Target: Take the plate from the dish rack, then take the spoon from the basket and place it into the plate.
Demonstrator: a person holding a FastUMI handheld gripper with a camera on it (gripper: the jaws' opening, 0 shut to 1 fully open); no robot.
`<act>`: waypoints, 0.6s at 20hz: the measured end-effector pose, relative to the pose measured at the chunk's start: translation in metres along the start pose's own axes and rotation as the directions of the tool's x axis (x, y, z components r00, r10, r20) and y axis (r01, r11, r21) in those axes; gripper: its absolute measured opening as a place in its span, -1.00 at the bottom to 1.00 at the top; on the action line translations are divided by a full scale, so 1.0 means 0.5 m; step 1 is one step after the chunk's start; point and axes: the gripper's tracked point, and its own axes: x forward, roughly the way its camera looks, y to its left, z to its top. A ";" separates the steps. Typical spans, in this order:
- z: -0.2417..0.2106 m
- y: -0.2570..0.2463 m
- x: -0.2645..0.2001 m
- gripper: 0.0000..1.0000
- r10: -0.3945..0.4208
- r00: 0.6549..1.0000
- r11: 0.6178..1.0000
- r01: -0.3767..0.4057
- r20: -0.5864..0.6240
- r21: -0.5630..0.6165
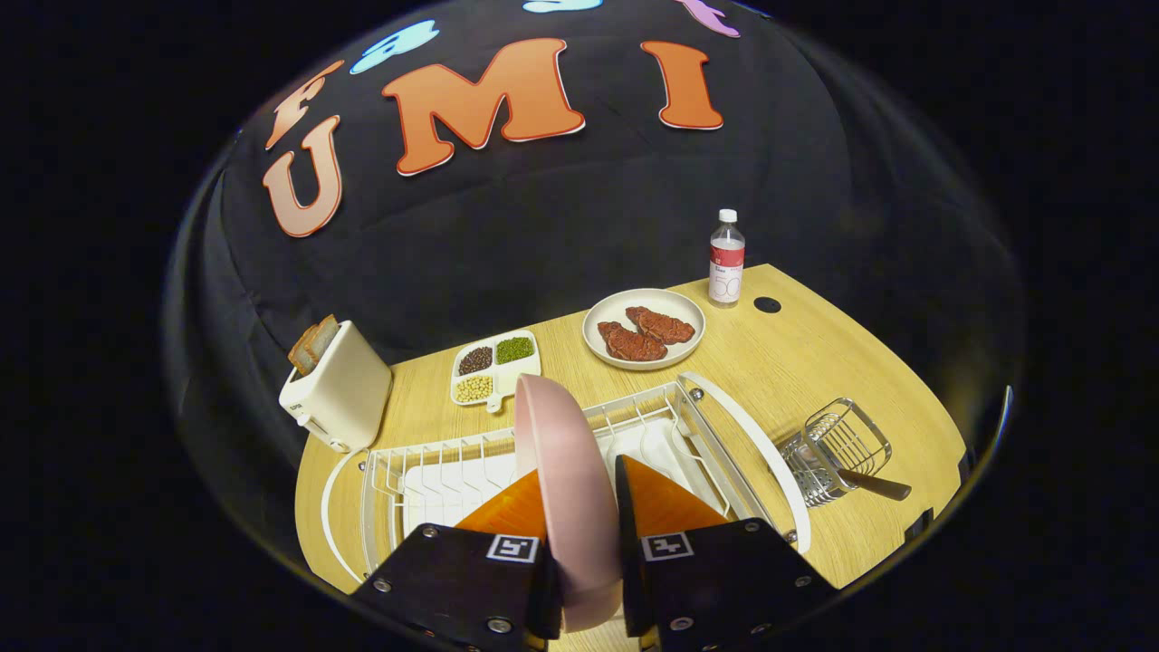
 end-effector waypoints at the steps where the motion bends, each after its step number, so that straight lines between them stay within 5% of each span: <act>1: -0.001 0.000 -0.001 -0.46 0.001 1.000 1.000 -0.001 -0.005 0.001; 12: 0.009 -0.014 -0.009 -0.46 -0.008 0.999 1.000 0.007 -0.034 -0.013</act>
